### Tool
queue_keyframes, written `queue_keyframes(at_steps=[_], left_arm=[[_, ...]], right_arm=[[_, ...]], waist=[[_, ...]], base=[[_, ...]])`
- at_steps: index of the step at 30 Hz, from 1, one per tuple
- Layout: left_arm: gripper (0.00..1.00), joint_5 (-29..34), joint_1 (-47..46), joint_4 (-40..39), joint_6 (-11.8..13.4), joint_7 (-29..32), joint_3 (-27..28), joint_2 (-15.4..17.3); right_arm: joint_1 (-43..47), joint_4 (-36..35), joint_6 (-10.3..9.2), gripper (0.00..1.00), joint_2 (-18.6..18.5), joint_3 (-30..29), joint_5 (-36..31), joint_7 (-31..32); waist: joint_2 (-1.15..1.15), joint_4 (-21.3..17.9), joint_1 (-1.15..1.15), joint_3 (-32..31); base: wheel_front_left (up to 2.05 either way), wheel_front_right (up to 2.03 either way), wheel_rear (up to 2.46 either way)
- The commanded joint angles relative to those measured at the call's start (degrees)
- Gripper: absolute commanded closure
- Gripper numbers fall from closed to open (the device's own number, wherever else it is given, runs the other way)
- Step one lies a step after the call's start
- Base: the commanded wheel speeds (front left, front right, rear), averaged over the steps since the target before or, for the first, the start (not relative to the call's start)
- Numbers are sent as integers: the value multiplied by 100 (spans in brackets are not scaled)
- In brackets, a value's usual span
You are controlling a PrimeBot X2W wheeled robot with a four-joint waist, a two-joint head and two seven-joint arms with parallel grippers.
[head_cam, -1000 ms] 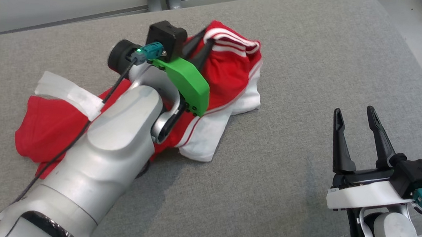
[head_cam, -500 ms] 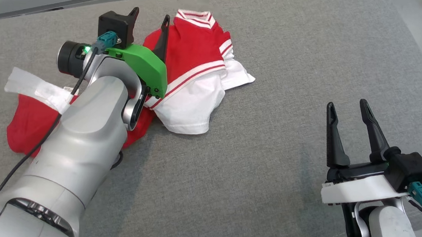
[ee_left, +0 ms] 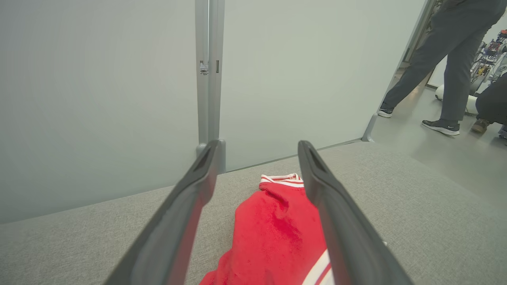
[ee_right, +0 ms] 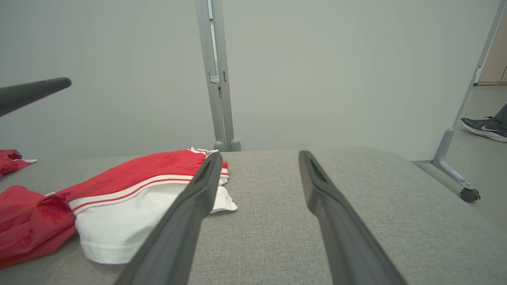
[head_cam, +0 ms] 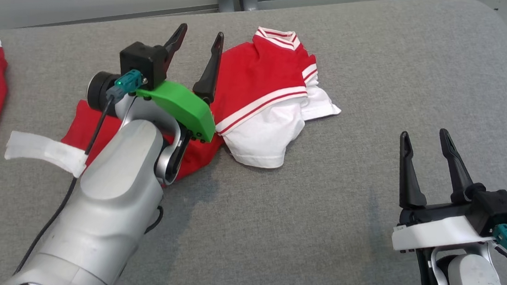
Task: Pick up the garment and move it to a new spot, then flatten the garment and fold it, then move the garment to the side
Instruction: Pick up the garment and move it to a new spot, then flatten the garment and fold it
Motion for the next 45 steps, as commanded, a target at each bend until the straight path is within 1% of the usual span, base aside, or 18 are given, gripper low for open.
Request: queue_keyframes(at_steps=[1, 12, 20, 28, 34, 38, 39, 45], left_arm=[[0, 78, 124, -50, -15, -5, 47, 13], [0, 393, 1581, -1000, -99, -5, 699, -16], [0, 565, 2590, -1645, -29, -5, 1092, -26], [0, 994, 3516, -2396, 99, -5, 1565, -28], [0, 1069, 3995, -2837, 144, -5, 1784, -30], [0, 1048, 4106, -3023, 186, -6, 1770, -30], [0, 1048, 4106, -3023, 186, -6, 1770, -30], [0, 1036, 4068, -3123, 217, -6, 1678, -30]], right_arm=[[58, 13, 3, 0, -21, -13, -71, -18], [257, 219, 3, 0, -21, -65, -112, -18], [337, 390, 3, 0, -21, -84, -127, -17], [327, 681, 3, 0, -21, -84, -177, -18], [106, 1235, 3, 0, -20, -108, -223, -18], [-227, 1819, 3, 0, -23, -143, -50, 4], [-227, 1819, 3, 0, -23, -143, -50, 4], [-837, 2778, 3, 0, -28, -245, 43, 28]], waist=[[59, 202, 0, -191], [59, 605, 0, -521], [59, 809, 0, -677], [59, 998, 0, -791], [59, 1261, 0, -765], [59, 1481, 0, -675], [59, 1481, 0, -675], [59, 1849, 0, -486]], base=[[0, 0, 0], [0, 0, 0], [0, 0, 0], [0, 0, 0], [0, 0, 0], [0, 0, 0], [0, 0, 0], [0, 0, 0]])
